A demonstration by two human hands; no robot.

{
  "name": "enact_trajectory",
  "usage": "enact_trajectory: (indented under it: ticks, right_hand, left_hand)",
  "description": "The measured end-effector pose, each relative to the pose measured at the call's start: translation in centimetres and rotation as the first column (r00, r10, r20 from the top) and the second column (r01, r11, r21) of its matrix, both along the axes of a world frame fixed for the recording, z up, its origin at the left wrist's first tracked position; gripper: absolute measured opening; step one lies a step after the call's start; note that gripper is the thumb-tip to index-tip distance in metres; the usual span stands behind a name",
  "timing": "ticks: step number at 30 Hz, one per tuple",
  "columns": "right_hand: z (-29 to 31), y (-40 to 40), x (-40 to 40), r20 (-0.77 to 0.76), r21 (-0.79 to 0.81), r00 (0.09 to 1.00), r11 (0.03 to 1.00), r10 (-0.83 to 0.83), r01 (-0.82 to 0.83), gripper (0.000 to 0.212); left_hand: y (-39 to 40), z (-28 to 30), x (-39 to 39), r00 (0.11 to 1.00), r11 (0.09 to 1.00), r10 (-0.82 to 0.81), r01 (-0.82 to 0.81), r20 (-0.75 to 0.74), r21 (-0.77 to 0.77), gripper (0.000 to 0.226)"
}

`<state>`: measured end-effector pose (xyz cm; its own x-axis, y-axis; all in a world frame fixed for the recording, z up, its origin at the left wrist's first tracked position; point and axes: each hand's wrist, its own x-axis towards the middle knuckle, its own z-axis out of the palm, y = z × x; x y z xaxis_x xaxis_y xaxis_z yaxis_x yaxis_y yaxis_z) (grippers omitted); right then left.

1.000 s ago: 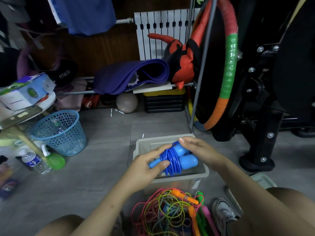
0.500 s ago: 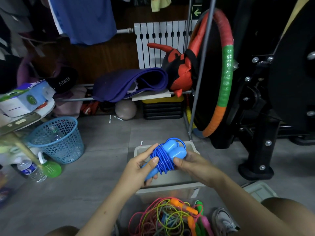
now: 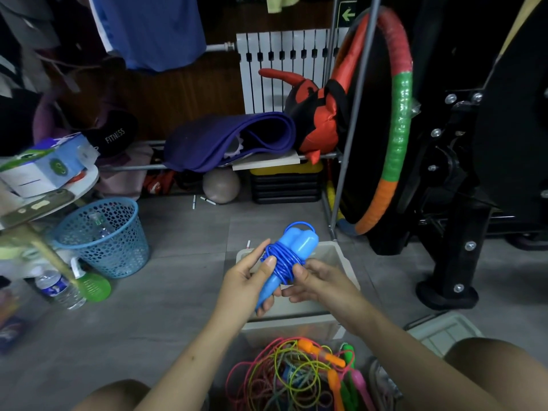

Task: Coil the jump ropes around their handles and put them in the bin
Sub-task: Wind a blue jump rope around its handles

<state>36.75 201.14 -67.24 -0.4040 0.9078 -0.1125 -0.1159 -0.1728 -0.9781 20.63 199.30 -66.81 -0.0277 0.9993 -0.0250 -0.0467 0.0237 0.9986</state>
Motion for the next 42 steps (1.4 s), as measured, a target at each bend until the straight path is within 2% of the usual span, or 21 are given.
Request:
enact_trajectory:
  ticks: [3, 5, 9, 13, 18, 21, 23, 25, 28, 31, 32, 36, 38, 39, 42]
  right_hand:
    - [0.1, 0.0, -0.4, 0.055, -0.012, 0.998, 0.999, -0.035, 0.035, 0.028]
    - [0.2, 0.1, -0.5, 0.071, -0.014, 0.996, 0.998, -0.055, 0.056, 0.019]
    - [0.1, 0.0, -0.6, 0.029, -0.041, 0.994, 0.993, -0.109, 0.11, 0.016]
    - [-0.1, -0.3, -0.7, -0.08, -0.115, 0.987, 0.985, -0.137, 0.128, 0.021]
    - [-0.3, 0.0, -0.6, -0.155, -0.078, 0.974, 0.985, -0.165, 0.155, 0.029]
    - [-0.4, -0.2, -0.6, -0.055, 0.02, 0.974, 0.975, -0.219, 0.221, 0.025]
    - [-0.3, -0.3, -0.6, -0.032, 0.068, 0.968, 0.965, -0.251, 0.252, 0.02]
    - [0.1, -0.2, -0.7, -0.025, 0.09, 0.96, 0.956, -0.278, 0.279, 0.02]
    - [0.3, 0.0, -0.9, 0.042, 0.111, 0.944, 0.941, -0.327, 0.32, 0.025]
    - [0.0, 0.2, -0.7, 0.155, 0.137, 0.911, 0.921, -0.383, 0.364, 0.031]
    - [0.0, 0.3, -0.6, 0.166, 0.145, 0.907, 0.92, -0.386, 0.365, 0.029]
    - [0.4, 0.4, -0.3, 0.18, 0.269, 0.923, 0.92, -0.34, 0.286, 0.014]
    - [0.5, 0.4, -0.3, 0.207, 0.337, 0.923, 0.909, -0.324, 0.243, 0.015]
    - [0.6, 0.3, -0.3, 0.204, 0.351, 0.929, 0.909, -0.309, 0.225, 0.017]
    - [0.8, 0.1, -0.3, 0.234, 0.418, 0.919, 0.886, -0.318, 0.2, 0.018]
  left_hand:
    - [0.0, -0.4, 0.3, 0.996, 0.998, 0.059, -0.057, -0.063, 0.02, 0.033]
    - [-0.1, -0.5, 0.5, 0.99, 0.995, 0.089, -0.084, -0.108, 0.047, 0.035]
    - [-0.3, -0.4, 0.8, 0.982, 0.992, 0.105, -0.092, -0.155, 0.087, 0.037]
    - [-0.4, -0.6, 1.6, 0.997, 0.998, 0.053, -0.051, -0.051, 0.047, 0.032]
    - [-0.3, -0.7, 1.5, 0.998, 0.999, -0.002, 0.004, -0.057, 0.041, 0.028]
    - [-0.2, -0.8, 1.0, 0.999, 0.999, -0.038, 0.037, -0.027, -0.026, 0.023]
    - [-0.1, -1.0, 0.6, 0.995, 0.999, -0.044, 0.043, -0.09, -0.01, 0.021]
    - [0.2, -0.9, 0.0, 0.984, 0.999, -0.016, 0.024, -0.178, 0.04, 0.026]
    - [0.0, -0.8, 0.0, 0.973, 0.994, -0.018, 0.044, -0.232, 0.105, 0.038]
    - [-0.1, -1.5, 0.4, 0.964, 0.993, -0.095, 0.11, -0.248, 0.047, 0.066]
    - [-0.1, -1.6, 0.4, 0.96, 0.992, -0.106, 0.121, -0.258, 0.042, 0.069]
    - [0.0, -1.6, 0.0, 0.983, 0.993, -0.103, 0.109, -0.151, 0.034, 0.045]
    - [-0.2, -1.6, 0.2, 0.987, 0.994, -0.106, 0.108, -0.119, 0.014, 0.039]
    - [-0.2, -1.6, 0.3, 0.992, 0.994, -0.108, 0.107, -0.064, -0.021, 0.037]
    - [-0.4, -1.3, 0.5, 0.961, 0.976, -0.136, 0.171, 0.242, -0.133, 0.037]
